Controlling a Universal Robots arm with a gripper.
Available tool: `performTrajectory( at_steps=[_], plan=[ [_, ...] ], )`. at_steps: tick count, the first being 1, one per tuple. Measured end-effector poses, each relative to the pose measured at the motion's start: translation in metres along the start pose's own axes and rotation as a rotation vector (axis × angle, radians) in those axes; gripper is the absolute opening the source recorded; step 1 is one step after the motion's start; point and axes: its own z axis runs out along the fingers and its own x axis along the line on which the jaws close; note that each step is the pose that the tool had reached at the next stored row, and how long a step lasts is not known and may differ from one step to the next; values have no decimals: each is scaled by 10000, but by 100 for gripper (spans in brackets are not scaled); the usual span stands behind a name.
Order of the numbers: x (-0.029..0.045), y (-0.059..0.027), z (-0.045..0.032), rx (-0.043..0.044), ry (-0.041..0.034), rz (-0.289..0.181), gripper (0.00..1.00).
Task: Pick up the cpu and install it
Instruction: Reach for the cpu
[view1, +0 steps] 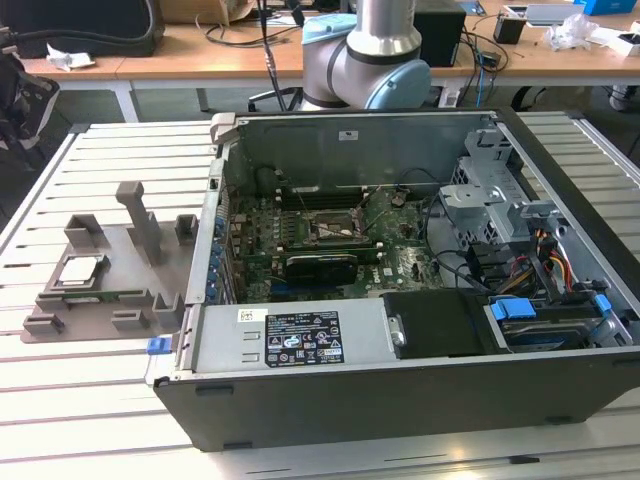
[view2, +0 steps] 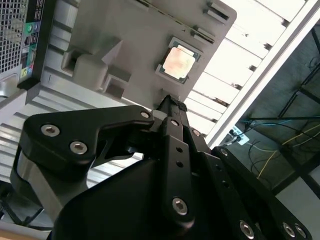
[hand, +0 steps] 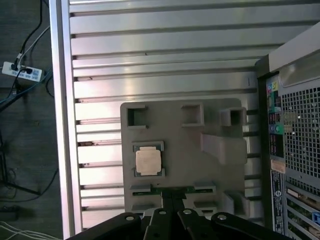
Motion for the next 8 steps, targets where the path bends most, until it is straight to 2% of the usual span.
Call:
performTrajectory(
  at_steps=[5,8],
  plan=[
    [120,-7,27,-12,1,-226,11],
    [268,-14,52,-11,1,-259,11]
  ],
)
